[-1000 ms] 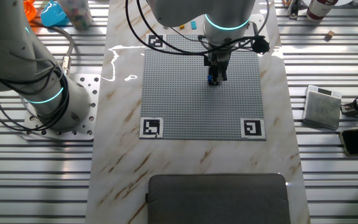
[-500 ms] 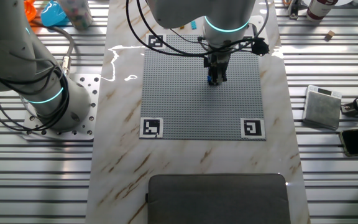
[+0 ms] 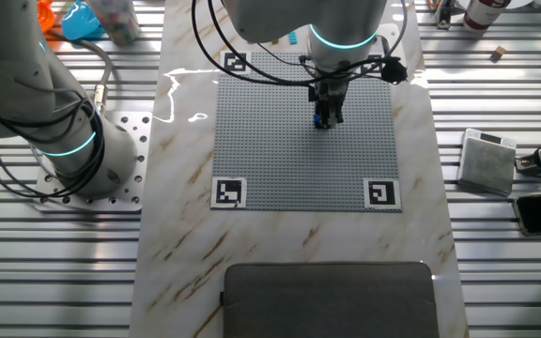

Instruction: Build with small Lego blocks

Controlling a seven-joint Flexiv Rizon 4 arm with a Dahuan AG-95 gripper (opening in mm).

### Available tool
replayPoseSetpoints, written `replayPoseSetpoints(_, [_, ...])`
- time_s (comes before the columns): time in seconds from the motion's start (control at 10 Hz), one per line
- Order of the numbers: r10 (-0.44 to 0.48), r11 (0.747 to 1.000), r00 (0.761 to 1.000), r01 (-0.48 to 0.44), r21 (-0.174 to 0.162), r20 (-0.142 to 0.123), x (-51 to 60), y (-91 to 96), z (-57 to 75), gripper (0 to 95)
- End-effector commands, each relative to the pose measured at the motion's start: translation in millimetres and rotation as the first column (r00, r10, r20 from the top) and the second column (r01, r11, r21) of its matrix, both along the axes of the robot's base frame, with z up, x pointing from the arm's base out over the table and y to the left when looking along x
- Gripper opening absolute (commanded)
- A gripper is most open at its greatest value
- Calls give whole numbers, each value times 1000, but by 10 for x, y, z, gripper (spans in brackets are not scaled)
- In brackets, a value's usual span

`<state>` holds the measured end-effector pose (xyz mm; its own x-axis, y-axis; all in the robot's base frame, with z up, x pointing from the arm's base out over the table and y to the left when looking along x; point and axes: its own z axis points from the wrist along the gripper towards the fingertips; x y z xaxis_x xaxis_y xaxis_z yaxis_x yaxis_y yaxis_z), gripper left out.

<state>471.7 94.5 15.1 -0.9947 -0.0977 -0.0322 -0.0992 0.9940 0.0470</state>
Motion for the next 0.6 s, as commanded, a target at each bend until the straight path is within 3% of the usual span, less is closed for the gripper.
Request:
replayPoseSetpoints(0.1, [2,1000,1000,-2,-1,0,-5,-4,-1,0])
replayPoseSetpoints(0.6, [4,1000,1000,-4,1,1,-7,-11,-9,0])
